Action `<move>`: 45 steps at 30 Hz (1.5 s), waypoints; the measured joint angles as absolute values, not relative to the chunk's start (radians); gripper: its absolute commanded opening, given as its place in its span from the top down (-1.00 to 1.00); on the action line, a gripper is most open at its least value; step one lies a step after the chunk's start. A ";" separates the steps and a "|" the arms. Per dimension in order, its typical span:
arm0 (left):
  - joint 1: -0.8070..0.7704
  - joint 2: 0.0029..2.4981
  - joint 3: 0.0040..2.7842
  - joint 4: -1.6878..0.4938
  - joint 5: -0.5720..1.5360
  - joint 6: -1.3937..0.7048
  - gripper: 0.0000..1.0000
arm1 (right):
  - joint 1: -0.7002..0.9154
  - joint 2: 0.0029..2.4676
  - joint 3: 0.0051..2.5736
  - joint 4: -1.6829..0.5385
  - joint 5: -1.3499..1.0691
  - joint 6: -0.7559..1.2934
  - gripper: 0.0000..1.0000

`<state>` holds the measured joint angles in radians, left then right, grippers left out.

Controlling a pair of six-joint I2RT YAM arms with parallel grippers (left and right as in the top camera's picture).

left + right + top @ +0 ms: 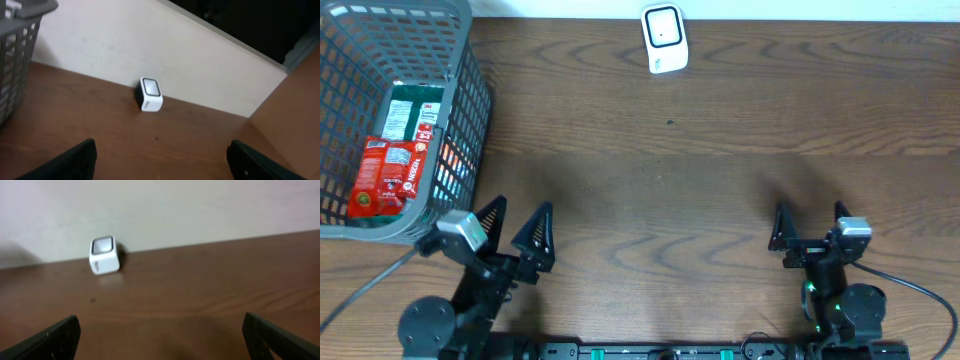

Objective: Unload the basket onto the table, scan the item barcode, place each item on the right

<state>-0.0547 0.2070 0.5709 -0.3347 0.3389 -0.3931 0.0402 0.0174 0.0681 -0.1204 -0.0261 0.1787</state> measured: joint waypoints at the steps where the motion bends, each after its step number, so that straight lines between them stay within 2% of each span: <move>1: -0.055 0.234 0.595 -0.342 0.340 -0.393 -0.70 | 0.040 0.019 0.081 -0.123 -0.020 0.181 -0.99; 7: -0.055 0.467 0.810 -0.450 0.342 -0.393 -0.69 | 0.040 0.110 0.206 -0.128 0.022 0.208 -0.99; 13: -0.055 0.703 1.098 -0.635 0.342 -0.324 -0.69 | 0.040 0.363 0.447 -0.190 0.034 0.217 -0.98; 18: -0.055 0.852 1.354 -0.777 0.309 -0.255 -0.70 | 0.041 0.625 0.802 -0.468 0.035 0.215 -0.98; 26: -0.052 1.099 1.787 -1.118 0.095 -0.158 -0.69 | 0.040 1.031 1.418 -1.042 0.016 0.178 -0.99; 30: 0.001 1.252 2.024 -1.279 0.035 -0.129 -0.70 | 0.041 1.195 1.603 -1.148 -0.028 0.174 -0.99; 38: 0.140 1.362 2.109 -1.295 -0.011 -0.089 -0.70 | 0.006 1.316 1.626 -1.214 -0.021 0.180 -0.98; 45: 0.276 1.397 2.117 -1.324 -0.055 -0.098 -0.70 | -0.217 1.325 1.626 -1.264 0.006 0.235 -0.99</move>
<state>0.2764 1.3972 2.1174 -1.3239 -0.0547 -0.0978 -0.2173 1.3251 1.6264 -1.2640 0.0055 0.2352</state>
